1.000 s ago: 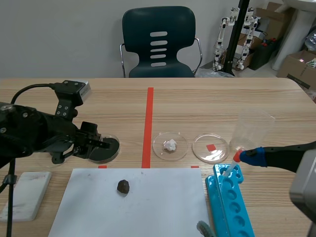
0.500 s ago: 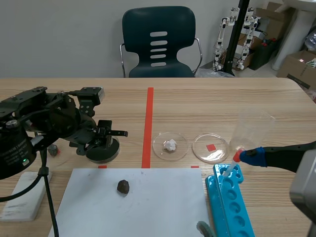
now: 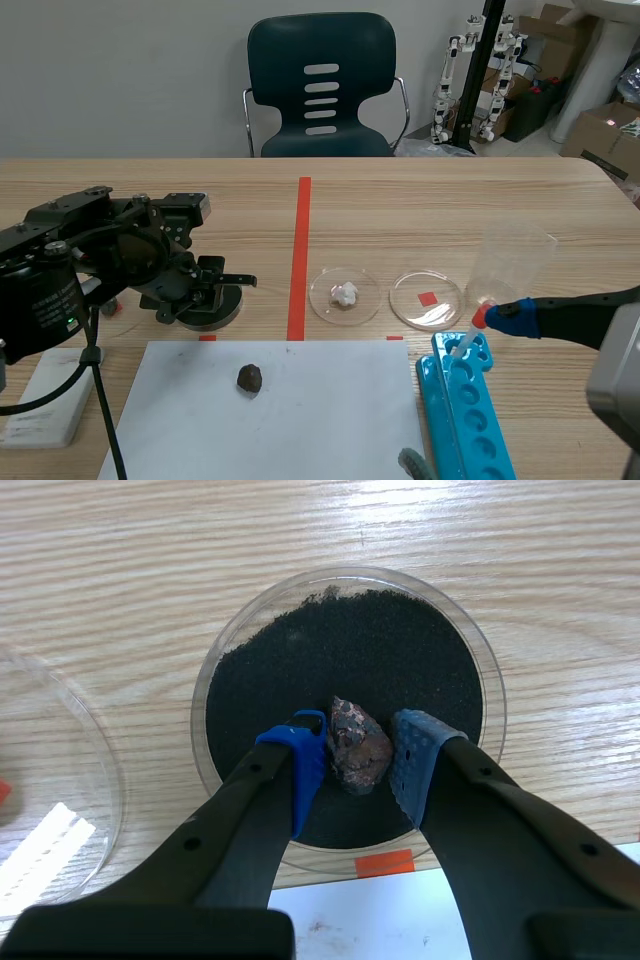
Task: Lower the mineral onto the iron filings and hold still
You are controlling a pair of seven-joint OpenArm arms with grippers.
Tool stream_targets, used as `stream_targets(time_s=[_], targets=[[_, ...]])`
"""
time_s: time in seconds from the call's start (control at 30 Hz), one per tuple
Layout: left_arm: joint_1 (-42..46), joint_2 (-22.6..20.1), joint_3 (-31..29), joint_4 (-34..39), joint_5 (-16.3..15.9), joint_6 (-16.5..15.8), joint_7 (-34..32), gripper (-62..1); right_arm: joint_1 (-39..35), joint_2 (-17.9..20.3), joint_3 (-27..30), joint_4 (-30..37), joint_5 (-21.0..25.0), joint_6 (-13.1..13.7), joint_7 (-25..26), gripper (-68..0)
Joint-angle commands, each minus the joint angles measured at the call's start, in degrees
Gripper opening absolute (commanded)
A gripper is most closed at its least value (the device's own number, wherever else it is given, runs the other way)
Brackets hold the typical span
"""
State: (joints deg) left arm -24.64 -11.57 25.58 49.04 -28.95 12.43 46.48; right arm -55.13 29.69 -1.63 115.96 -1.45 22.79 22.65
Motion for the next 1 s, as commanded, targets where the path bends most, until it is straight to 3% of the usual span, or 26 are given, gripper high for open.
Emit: stream_targets(time_s=[0.0,0.97], targets=[[-1.1,0.3,-0.3,0.8,0.0,0.1,-0.4,-51.9,-0.2,0.2,0.2,0.3,0.6,-0.2,0.8,-2.2],[-1.1,0.3,-0.3,0.8,0.0,0.1,0.2,-51.9,-0.2,0.2,0.2,0.3,0.6,-0.2,0.8,-2.2]])
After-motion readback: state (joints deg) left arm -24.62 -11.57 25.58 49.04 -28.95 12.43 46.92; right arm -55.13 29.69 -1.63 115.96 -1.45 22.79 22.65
